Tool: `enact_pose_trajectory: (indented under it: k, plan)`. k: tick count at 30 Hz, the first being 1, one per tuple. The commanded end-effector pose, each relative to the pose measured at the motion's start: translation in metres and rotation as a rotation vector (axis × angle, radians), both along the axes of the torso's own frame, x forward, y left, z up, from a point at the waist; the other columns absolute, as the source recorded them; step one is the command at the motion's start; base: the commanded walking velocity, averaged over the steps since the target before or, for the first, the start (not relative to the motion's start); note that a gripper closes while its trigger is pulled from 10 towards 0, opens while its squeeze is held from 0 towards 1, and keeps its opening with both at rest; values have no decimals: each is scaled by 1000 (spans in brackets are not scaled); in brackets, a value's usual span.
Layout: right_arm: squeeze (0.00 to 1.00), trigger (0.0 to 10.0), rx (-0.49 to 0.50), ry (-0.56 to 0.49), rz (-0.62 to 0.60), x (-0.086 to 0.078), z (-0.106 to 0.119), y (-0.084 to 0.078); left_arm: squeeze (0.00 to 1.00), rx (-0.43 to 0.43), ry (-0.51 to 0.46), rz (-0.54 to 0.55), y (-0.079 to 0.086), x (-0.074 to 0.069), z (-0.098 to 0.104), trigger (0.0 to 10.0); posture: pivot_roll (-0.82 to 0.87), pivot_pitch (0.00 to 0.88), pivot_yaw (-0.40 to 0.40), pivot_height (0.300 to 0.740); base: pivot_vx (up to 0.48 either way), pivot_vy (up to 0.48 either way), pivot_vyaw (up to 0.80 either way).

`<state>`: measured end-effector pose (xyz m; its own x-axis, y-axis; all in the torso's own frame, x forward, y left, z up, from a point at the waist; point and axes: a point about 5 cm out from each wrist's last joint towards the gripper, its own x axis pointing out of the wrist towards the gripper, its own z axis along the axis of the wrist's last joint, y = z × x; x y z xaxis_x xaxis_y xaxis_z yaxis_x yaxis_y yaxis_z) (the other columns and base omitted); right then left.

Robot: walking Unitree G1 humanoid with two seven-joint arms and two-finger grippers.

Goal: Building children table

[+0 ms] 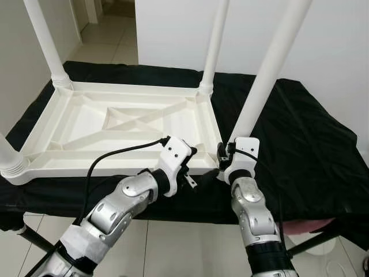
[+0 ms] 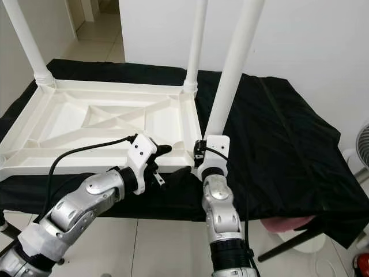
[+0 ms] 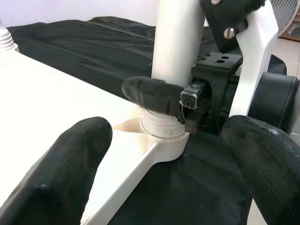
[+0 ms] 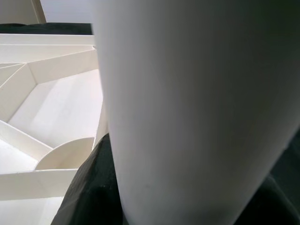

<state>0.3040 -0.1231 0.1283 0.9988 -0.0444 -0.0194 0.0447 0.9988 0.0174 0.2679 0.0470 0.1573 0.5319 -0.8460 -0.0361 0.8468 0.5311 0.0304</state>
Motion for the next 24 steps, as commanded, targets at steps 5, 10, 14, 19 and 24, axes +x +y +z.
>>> enact_pose_trajectory:
  k: [5, 10, 14, 19, 24]
  plan:
    - [122, 10000, -2, 43, -44, -7, -8, -8, 0, 8, -14, -171, -3, -5, 4, 10000, -50, 0, -62, 740, 0, 0, 0]
    - [1000, 10000, 5, 5, -41, -4, -2, -16, 0, 8, -17, -172, -3, -5, 4, 10000, -50, 0, -62, 740, 0, 0, 0]
    - [1000, 10000, 20, -32, -4, -2, 3, -21, 0, 7, -19, -171, -3, -4, 5, 10000, -50, 0, -61, 740, 0, 0, 0]
    - [1000, 10000, 47, -71, 84, 0, 6, -25, 0, 6, -21, -166, -3, -3, 5, 10000, -48, 0, -64, 740, 0, 0, 0]
    - [0, 10000, 44, -55, 248, 3, 0, -24, 0, 3, -23, -168, -4, -4, 5, 10000, -46, 0, -65, 740, 0, 0, 0]
